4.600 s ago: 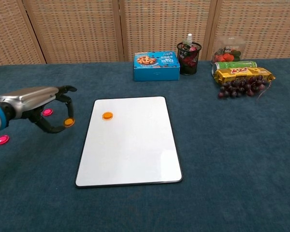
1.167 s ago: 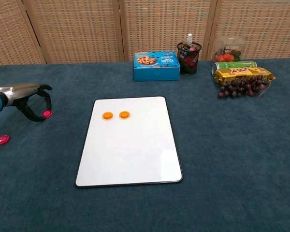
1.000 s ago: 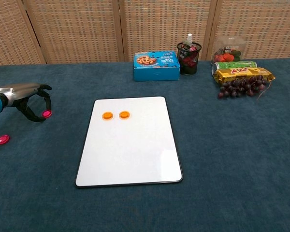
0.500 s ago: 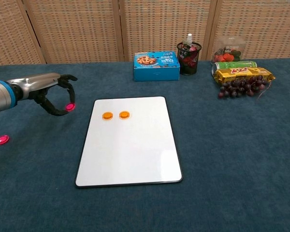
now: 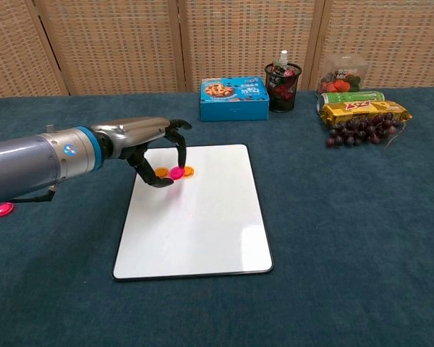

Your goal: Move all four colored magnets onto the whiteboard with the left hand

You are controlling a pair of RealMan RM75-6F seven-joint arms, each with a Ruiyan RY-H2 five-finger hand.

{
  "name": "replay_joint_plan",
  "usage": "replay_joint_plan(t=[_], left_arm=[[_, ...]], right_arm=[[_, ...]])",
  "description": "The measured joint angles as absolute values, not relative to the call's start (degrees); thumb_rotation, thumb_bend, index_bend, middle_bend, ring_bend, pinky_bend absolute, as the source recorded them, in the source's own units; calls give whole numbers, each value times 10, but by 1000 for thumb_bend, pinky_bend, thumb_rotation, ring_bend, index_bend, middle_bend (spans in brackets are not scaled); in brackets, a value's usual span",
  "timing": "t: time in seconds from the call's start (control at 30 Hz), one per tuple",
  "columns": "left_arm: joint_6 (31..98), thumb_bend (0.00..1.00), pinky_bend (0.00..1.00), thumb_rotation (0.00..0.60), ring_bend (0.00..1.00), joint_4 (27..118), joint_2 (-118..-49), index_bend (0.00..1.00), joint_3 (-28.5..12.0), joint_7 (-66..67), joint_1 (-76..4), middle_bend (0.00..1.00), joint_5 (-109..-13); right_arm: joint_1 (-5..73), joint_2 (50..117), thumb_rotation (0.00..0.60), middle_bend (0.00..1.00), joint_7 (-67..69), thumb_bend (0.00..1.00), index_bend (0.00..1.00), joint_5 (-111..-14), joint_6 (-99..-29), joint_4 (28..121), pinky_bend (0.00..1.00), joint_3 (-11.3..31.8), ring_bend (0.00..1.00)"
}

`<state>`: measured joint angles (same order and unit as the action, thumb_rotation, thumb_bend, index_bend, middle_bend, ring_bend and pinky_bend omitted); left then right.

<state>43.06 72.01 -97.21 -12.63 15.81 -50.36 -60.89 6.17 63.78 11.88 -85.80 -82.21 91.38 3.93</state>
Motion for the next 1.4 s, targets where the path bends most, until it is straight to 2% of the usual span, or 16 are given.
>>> replay_joint_plan(t=[0.27, 0.63, 0.7, 0.87, 1.23, 1.4], left_arm=[[428, 351, 0, 600, 0, 677, -1012, 627, -130, 210, -530, 0, -544], [420, 341, 0, 600, 0, 656, -1033, 625, -127, 220, -545, 0, -520], [423, 337, 0, 600, 0, 653, -1035, 597, -127, 226, -547, 0, -518], [427, 331, 0, 600, 0, 657, -1036, 402, -124, 240, -551, 0, -505], [433, 319, 0, 600, 0, 679, -1017, 283, -116, 249, -548, 0, -493], [446, 319, 0, 600, 0, 715, -989, 273, -116, 229, -535, 0, -511]], right_arm=[[62, 637, 600, 0, 124, 156, 0, -859, -820, 913, 0, 39, 0], [62, 636, 600, 0, 124, 156, 0, -859, -821, 914, 0, 39, 0], [62, 636, 600, 0, 124, 156, 0, -859, -821, 913, 0, 39, 0], [62, 636, 600, 0, 126, 156, 0, -859, -821, 912, 0, 38, 0], [62, 637, 600, 0, 124, 156, 0, -861, -823, 912, 0, 38, 0], [62, 637, 600, 0, 126, 156, 0, -860, -823, 912, 0, 38, 0]])
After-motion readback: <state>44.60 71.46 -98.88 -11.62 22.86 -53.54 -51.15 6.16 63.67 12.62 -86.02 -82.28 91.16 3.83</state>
